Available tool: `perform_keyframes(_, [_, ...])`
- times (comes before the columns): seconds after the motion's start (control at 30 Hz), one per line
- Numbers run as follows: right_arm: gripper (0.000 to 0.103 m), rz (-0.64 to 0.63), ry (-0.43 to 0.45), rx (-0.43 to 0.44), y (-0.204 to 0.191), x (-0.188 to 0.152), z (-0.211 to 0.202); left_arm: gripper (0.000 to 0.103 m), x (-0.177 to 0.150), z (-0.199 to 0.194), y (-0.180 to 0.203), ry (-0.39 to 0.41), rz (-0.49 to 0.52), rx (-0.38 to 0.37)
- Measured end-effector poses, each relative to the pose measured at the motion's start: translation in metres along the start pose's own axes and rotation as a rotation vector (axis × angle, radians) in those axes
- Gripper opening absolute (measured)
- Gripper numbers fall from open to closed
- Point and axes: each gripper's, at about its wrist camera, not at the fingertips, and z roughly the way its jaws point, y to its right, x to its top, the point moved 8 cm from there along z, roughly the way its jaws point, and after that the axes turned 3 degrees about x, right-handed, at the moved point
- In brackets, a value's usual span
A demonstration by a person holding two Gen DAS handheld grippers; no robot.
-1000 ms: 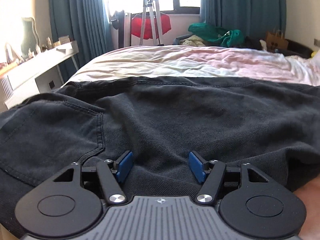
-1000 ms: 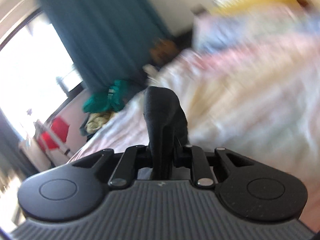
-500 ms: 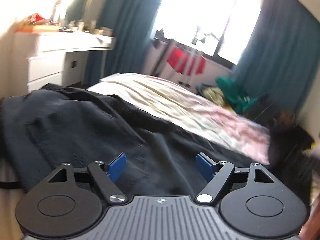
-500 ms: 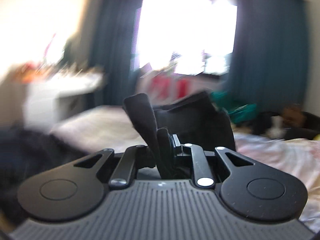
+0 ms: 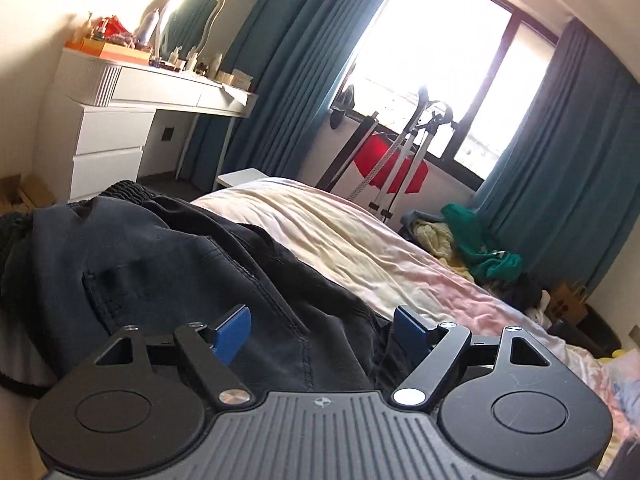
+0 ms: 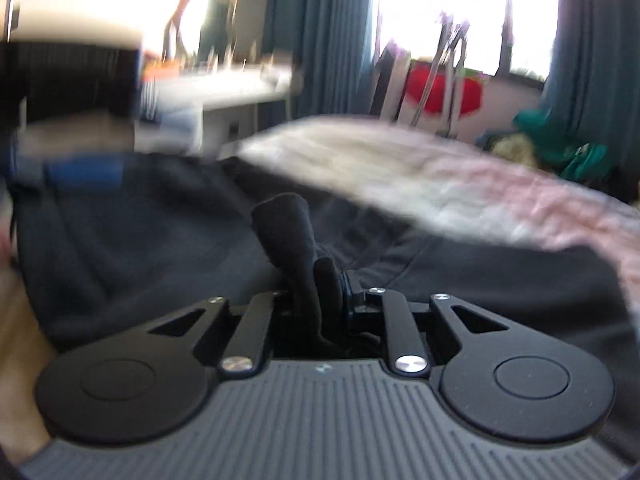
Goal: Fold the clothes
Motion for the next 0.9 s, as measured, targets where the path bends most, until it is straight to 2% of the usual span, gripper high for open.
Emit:
perform_keyframes(0.1, [0.021,-0.060,-0.006,-0.005,-0.009,-0.014,0.002,0.080,-0.004,0.004,0.002,-0.014,0.020,-0.006])
perform_keyframes(0.17, [0.026,-0.012,-0.020,0.024,-0.004,-0.006,-0.004,0.080,-0.006,0.006,0.006,-0.016,0.040,-0.010])
perform_keyframes(0.23, [0.037,0.040,-0.062,0.101,0.000,0.000,-0.014,0.080,-0.010,0.005,0.012,-0.018,0.071,-0.032])
perform_keyframes(0.27, [0.046,0.065,-0.075,0.128,0.003,0.002,-0.021,0.080,-0.012,0.005,0.015,-0.019,0.087,-0.043])
perform_keyframes(0.3, [0.058,0.086,-0.071,0.132,0.010,0.001,-0.032,0.080,-0.015,0.004,0.020,-0.022,0.110,-0.049])
perform_keyframes(0.37, [0.071,0.130,-0.063,0.140,0.023,0.000,-0.054,0.080,-0.021,0.002,0.028,-0.022,0.160,-0.060])
perform_keyframes(0.5, [0.072,0.217,-0.045,0.156,0.049,-0.003,-0.098,0.080,-0.034,0.004,0.044,-0.025,0.252,-0.086])
perform_keyframes(0.53, [0.072,0.241,-0.032,0.149,0.058,-0.003,-0.108,0.080,-0.038,0.004,0.048,-0.026,0.271,-0.094])
perform_keyframes(0.57, [0.072,0.267,-0.004,0.106,0.070,-0.002,-0.112,0.081,-0.043,0.004,0.052,-0.027,0.291,-0.096])
perform_keyframes(0.7, [0.072,0.344,0.036,-0.116,0.116,-0.008,-0.112,0.081,-0.067,0.014,0.060,-0.061,0.425,-0.052])
perform_keyframes(0.77, [0.072,0.435,0.013,-0.141,0.132,-0.020,-0.102,0.081,-0.077,0.020,0.058,-0.088,0.466,-0.013])
perform_keyframes(0.9, [0.071,0.537,-0.061,-0.144,0.144,-0.050,-0.080,0.081,-0.089,0.029,0.050,-0.130,0.464,0.029])
